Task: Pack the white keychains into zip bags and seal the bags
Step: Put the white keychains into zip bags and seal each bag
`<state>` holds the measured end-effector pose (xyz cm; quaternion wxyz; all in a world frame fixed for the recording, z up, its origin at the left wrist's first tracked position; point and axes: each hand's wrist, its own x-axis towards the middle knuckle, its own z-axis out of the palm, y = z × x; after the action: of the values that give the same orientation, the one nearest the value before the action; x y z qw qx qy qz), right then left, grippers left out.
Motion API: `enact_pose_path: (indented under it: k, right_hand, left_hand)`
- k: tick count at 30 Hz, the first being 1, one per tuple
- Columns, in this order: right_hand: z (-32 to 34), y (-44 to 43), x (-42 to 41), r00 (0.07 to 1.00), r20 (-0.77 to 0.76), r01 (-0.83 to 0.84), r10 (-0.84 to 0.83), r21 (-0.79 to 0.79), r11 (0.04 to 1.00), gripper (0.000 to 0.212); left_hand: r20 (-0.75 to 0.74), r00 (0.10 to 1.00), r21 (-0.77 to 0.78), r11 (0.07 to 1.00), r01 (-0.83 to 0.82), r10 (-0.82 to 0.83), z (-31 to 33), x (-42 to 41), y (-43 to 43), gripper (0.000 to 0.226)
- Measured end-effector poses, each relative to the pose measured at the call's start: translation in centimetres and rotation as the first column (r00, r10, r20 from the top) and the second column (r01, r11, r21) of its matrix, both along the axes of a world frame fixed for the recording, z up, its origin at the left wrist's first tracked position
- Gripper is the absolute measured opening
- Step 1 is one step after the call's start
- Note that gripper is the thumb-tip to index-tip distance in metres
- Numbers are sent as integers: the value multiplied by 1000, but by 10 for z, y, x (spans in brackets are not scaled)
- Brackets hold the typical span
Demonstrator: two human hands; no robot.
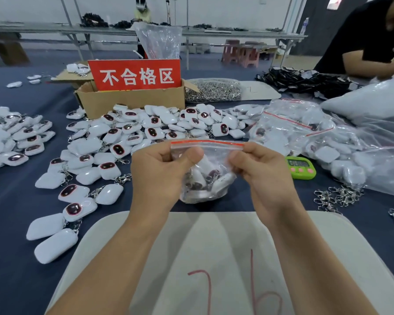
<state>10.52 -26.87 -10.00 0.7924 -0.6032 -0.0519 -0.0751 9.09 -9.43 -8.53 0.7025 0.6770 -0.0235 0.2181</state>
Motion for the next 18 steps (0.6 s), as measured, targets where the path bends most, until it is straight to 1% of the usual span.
enact_pose_path:
  k: [2, 4, 5, 6, 10, 15, 18]
  right_hand:
    - [1, -2, 1, 999, 16, 49, -50, 50, 998, 17]
    - [4, -2, -1, 997, 37, 69, -72, 71, 995, 11]
    - [4, -2, -1, 996, 38, 79, -82, 80, 994, 11]
    - [5, -2, -2, 995, 35, 93, -96, 84, 992, 11]
    - [4, -1, -4, 992, 31, 116, -119, 73, 990, 21]
    - [4, 1, -5, 995, 18, 97, -99, 85, 992, 15]
    - [5, 3, -5, 994, 7, 108, -109, 117, 987, 17]
  left_hand:
    - [3, 1000, -3, 1000, 9, -9, 1, -1, 0, 18]
    - [11, 999, -37, 999, 34, -34, 3, -3, 0, 10]
    - [12, 999, -53, 998, 45, -45, 5, -3, 0, 4]
    - [13, 999, -59, 997, 51, -51, 5, -3, 1, 3]
    - [-12, 997, -79, 994, 70, -72, 4, -3, 1, 5]
    - [-41, 996, -116, 990, 78, -83, 2, -2, 1, 7]
    - [-57, 996, -103, 993, 61, -67, 0, 0, 1, 16]
